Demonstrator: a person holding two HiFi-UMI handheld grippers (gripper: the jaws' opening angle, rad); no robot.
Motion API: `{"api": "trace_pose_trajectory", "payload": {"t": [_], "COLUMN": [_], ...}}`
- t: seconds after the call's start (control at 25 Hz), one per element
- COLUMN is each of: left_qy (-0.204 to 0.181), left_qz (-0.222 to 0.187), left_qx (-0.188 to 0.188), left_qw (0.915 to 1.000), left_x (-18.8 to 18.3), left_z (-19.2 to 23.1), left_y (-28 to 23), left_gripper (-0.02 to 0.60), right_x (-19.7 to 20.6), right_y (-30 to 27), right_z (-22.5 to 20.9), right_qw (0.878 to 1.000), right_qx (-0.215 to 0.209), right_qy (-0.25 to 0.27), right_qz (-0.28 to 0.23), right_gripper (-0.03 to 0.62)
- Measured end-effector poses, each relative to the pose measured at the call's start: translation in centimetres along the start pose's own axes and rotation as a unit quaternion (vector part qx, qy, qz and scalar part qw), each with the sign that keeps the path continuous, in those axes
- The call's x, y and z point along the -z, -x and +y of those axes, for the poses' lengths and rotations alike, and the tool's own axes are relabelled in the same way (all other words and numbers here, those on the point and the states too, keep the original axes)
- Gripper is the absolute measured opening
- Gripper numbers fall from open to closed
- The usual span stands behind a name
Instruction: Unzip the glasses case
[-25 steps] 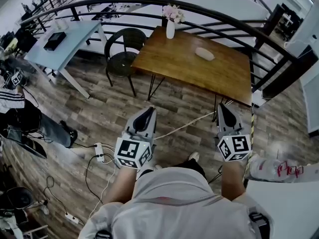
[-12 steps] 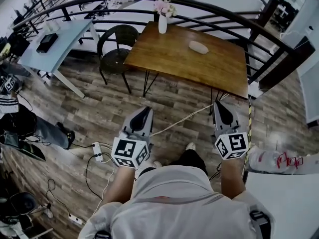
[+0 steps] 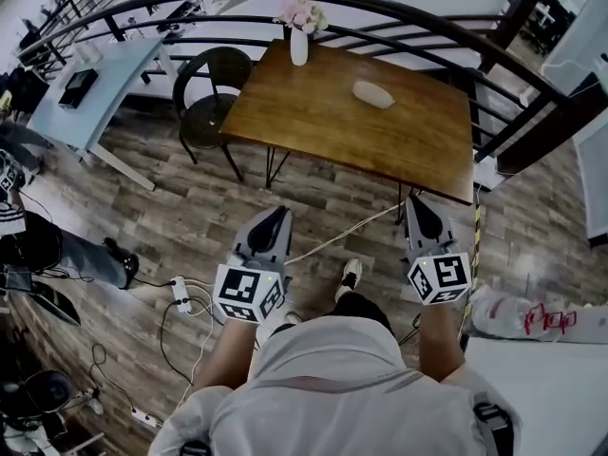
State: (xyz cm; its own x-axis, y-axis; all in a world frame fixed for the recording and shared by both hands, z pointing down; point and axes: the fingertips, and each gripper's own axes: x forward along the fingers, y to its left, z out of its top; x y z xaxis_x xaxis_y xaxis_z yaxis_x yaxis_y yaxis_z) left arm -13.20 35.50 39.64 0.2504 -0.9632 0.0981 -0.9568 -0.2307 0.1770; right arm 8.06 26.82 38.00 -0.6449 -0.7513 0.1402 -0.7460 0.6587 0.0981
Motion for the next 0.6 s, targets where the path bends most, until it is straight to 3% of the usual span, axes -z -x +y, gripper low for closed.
{"api": "trace_pose_trajectory", "payload": {"t": [0.4, 0.6], "left_qy": [-0.014, -0.014], "left_qz": [0.016, 0.016], "left_qx": [-0.005, -0.025], "left_qw": [0.9998, 0.9995], "left_x": [-1.8, -2.7], "left_z": [-1.8, -2.6], "left_y": [-15.5, -22.0], "left_gripper": [0.034, 0.034], "right_x": [0.8, 1.3], "right_y": [-8.4, -11.5], "right_z": [-13.3, -20.2], "right_qw": [1.000, 1.000], "right_qx": [-0.011, -0.017], "right_qy": [-0.015, -0.014], "right_qz": [0.003, 0.005], "right_gripper": [0.052, 0.052]}}
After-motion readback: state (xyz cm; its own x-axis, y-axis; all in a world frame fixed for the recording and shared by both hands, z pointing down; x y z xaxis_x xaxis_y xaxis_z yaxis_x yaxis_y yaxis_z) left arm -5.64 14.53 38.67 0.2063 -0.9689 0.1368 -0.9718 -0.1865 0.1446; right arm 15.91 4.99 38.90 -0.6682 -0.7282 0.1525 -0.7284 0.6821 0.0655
